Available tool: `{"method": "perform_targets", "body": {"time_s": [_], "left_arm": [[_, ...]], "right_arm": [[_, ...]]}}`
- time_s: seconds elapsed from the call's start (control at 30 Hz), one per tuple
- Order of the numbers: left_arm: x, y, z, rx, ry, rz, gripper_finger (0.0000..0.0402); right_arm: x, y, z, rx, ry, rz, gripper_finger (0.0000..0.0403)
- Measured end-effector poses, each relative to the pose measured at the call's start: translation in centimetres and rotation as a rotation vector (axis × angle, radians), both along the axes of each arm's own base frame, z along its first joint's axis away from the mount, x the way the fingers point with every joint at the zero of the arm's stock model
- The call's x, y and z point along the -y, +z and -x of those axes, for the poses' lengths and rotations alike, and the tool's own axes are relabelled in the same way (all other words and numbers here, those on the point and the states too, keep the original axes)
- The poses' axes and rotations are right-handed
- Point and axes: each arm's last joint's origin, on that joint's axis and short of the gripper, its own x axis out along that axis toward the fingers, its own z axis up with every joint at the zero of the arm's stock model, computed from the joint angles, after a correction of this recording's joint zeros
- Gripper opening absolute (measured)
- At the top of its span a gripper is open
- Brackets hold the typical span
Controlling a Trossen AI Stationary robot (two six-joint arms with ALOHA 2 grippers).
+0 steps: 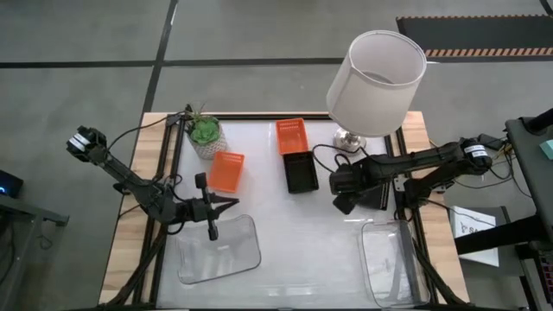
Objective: Stack baskets by color
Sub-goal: Stack the right black bin on the stacked black bins
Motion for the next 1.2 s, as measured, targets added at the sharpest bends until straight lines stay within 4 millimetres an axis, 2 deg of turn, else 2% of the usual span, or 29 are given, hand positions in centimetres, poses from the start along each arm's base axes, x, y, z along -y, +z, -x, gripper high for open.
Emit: {"method": "perform_targets", "body": {"time_s": [0.17, 0.33, 0.53, 0.97, 1.2], "left_arm": [[0.0, -0.1, 0.0, -0.01, 0.0, -0.021, 0.0], [0.0, -0.2, 0.0, -0.02, -0.001, -0.029, 0.0], [0.0, -0.2, 0.0, -0.022, -0.002, -0.029, 0.0], [0.0, -0.4, 0.0, -0.034, -0.003, -0.038, 0.0], [0.0, -0.5, 0.0, -0.047, -0.003, -0.045, 0.0]], "right_arm": [[-0.6, -0.8, 0.6, -0.06, 0.029, -0.117, 0.0192], [-0.6, -2.1, 1.0, -0.119, -0.003, -0.137, 0.0203], [-0.5, -3.6, 1.1, -0.174, 0.037, -0.111, 0.0195], [-0.5, -6.5, 0.1, -0.185, 0.088, -0.08, 0.0174], [-0.5, -7.9, -0.4, -0.243, 0.089, -0.052, 0.014]]}}
